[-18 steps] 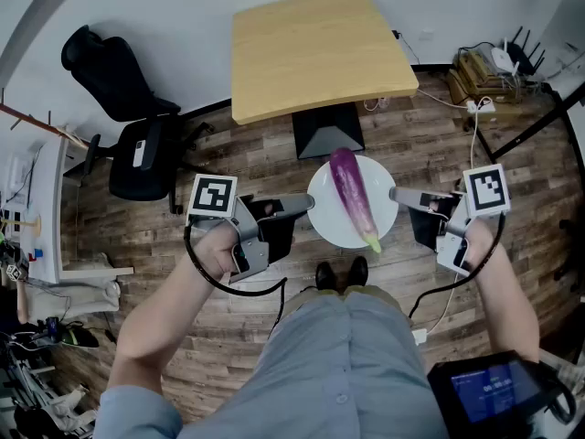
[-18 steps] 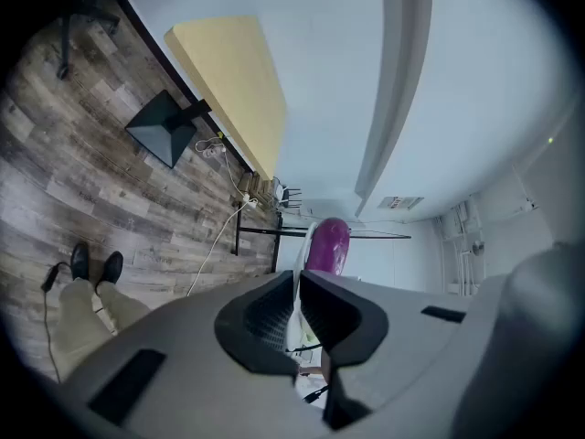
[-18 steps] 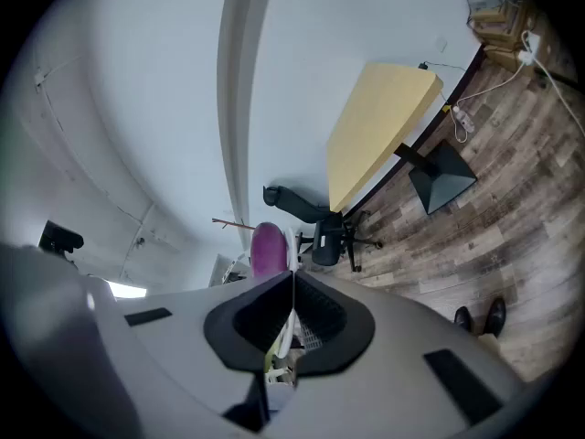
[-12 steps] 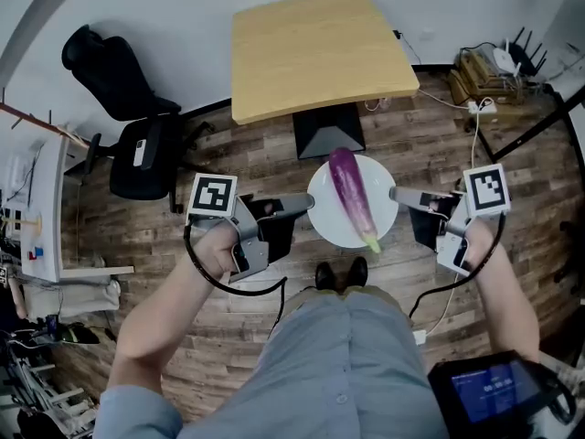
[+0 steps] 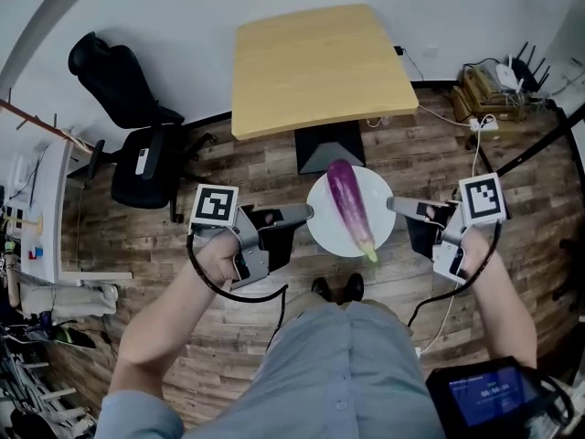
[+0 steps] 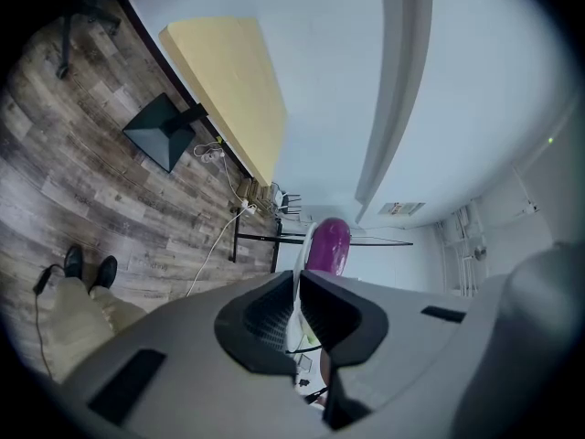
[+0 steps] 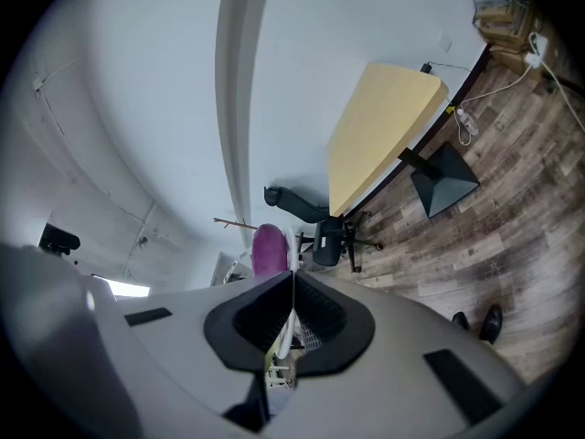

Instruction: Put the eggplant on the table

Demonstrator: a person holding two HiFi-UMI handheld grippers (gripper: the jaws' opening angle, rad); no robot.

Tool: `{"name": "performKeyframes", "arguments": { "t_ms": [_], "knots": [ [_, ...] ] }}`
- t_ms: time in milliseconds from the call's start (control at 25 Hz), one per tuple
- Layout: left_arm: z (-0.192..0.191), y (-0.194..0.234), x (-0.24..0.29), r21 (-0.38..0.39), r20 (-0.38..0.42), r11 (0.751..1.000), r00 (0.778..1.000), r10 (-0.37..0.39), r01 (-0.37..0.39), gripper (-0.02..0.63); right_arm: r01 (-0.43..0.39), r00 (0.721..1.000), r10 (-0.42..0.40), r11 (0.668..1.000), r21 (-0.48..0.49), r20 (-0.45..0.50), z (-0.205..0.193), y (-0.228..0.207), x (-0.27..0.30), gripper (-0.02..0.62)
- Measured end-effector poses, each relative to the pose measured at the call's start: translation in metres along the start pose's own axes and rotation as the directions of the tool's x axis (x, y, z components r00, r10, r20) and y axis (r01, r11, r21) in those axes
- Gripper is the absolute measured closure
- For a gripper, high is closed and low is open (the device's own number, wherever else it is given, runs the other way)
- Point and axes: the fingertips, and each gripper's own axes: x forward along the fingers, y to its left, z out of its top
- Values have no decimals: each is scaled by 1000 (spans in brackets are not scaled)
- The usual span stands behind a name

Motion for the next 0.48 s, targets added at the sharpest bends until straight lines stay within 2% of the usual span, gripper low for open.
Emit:
{"name": "performKeyframes", "arguments": {
  "t_ms": [480],
  "knots": [
    [44, -12, 18, -7, 29, 999, 999, -35, 35, 580, -3, 1000, 3, 1000, 1, -10, 50, -8, 5, 588]
  ]
}}
